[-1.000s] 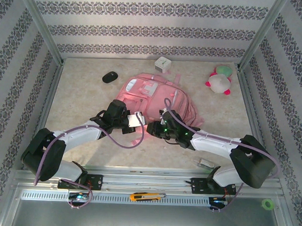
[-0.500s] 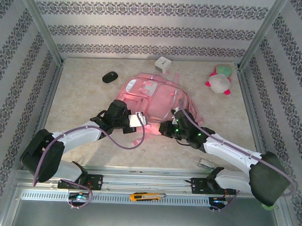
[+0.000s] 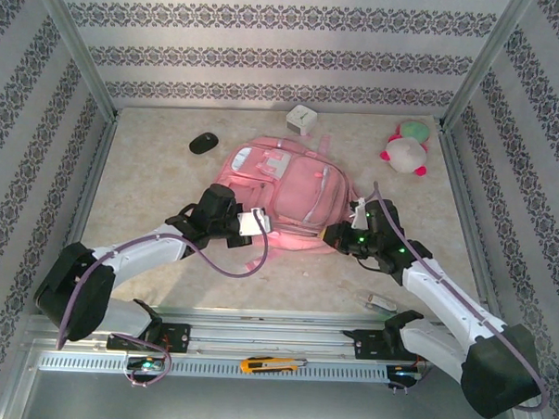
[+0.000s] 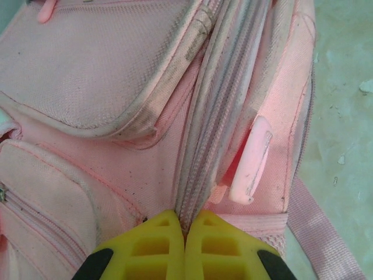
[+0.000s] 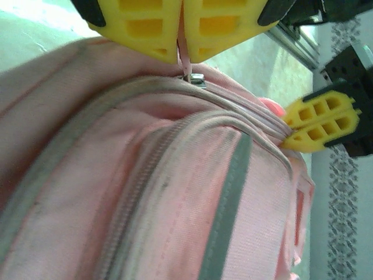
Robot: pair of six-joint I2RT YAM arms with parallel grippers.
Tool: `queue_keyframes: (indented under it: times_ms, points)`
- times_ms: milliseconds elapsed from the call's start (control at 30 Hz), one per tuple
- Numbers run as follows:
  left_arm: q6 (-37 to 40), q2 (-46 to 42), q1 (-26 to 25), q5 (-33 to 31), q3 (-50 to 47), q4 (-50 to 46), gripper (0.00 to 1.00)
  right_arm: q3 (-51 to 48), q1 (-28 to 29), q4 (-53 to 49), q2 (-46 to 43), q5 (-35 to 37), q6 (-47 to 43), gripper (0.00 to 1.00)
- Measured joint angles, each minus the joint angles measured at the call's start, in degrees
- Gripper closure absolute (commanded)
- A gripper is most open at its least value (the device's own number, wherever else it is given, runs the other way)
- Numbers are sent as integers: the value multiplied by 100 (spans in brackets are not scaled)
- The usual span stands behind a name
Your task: Pack the student bag
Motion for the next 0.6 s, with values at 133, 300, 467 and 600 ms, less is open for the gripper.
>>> queue_keyframes:
  times_ms: [133, 300, 467, 600]
  points:
    - [-2, -83, 11, -68, 0, -234, 100, 39, 28, -334, 2, -55, -284, 83]
    - [-4, -87, 13, -133, 0, -341, 100, 125, 55, -627, 2, -4, -505, 81]
    - [-4, -118, 20, -133, 0, -361, 100, 310, 94, -601, 496, -39, -702, 80]
    - [-7, -118, 48, -133, 0, -411, 100, 387, 168, -570, 739, -131, -850, 78]
